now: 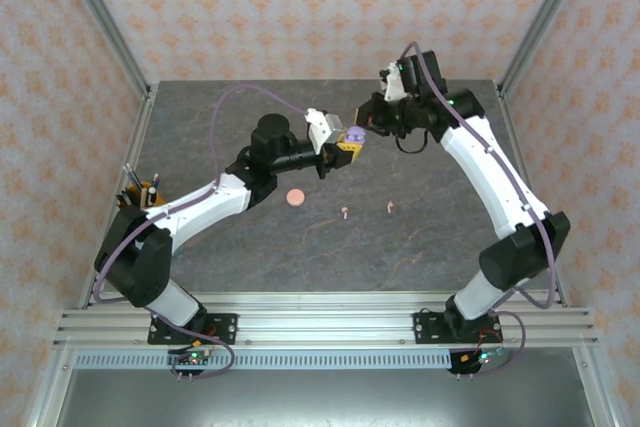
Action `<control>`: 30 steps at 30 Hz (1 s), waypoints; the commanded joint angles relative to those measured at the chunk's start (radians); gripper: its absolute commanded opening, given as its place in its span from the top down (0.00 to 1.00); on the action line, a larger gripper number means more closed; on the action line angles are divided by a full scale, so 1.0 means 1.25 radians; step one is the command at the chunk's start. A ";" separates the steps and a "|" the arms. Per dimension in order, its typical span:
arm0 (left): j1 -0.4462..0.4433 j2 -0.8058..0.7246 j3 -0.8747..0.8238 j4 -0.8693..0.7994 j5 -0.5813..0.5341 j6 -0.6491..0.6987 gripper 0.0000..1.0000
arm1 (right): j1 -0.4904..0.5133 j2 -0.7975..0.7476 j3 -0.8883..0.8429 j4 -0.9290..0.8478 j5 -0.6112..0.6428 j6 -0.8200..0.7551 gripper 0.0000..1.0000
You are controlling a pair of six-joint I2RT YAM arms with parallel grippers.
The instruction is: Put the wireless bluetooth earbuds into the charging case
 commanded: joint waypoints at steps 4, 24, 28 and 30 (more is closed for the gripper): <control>0.003 0.055 0.080 0.018 -0.023 -0.021 1.00 | 0.007 -0.119 -0.079 -0.012 0.058 0.018 0.93; 0.006 0.569 0.707 -0.640 -0.076 -0.403 1.00 | -0.130 -0.086 -0.330 0.175 0.241 0.208 0.90; 0.004 0.668 0.799 -0.708 -0.062 -0.466 1.00 | -0.130 -0.068 -0.354 0.192 0.244 0.212 0.90; 0.006 0.692 0.820 -0.725 -0.073 -0.487 1.00 | -0.130 -0.059 -0.361 0.196 0.241 0.214 0.90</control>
